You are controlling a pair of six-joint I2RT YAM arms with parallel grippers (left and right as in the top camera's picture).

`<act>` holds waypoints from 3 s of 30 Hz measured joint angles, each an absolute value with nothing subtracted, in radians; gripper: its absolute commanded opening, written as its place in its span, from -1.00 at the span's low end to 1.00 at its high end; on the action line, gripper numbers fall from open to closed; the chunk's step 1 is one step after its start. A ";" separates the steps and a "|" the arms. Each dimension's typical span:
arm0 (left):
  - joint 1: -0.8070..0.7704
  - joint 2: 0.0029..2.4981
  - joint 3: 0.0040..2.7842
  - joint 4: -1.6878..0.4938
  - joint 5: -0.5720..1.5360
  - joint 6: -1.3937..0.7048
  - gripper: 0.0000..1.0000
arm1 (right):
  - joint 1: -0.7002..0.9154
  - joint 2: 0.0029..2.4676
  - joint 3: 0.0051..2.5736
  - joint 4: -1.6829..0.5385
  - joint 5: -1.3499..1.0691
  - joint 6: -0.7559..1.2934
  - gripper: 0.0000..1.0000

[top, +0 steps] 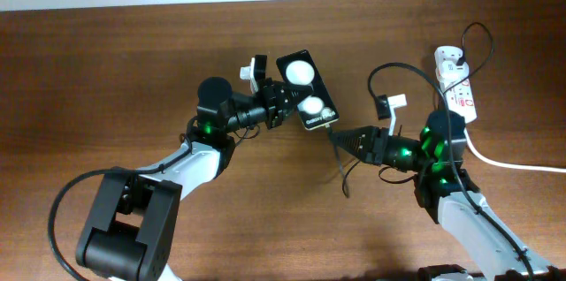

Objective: Plug charger to phone and switch on socket

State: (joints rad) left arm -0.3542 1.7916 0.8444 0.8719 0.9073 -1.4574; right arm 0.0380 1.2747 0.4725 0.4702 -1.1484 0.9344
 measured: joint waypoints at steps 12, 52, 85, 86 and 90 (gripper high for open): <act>-0.368 1.792 0.843 0.865 0.960 -1.407 -1.00 | 0.001 1.275 0.475 0.479 -1.195 0.934 -0.92; -0.341 1.792 0.842 0.927 0.883 -1.439 -1.00 | 0.067 1.336 0.459 0.655 -1.161 0.992 -0.92; -0.344 1.792 0.842 0.928 0.882 -1.439 -1.00 | 0.067 1.336 0.459 0.630 -1.149 0.992 -0.92; -0.344 1.792 0.842 0.927 0.881 -1.439 -1.00 | 0.067 1.336 0.459 0.630 -1.150 0.992 -0.92; -0.345 1.792 0.842 0.928 0.882 -1.439 -1.00 | 0.095 1.336 0.459 0.638 -1.142 0.992 -0.92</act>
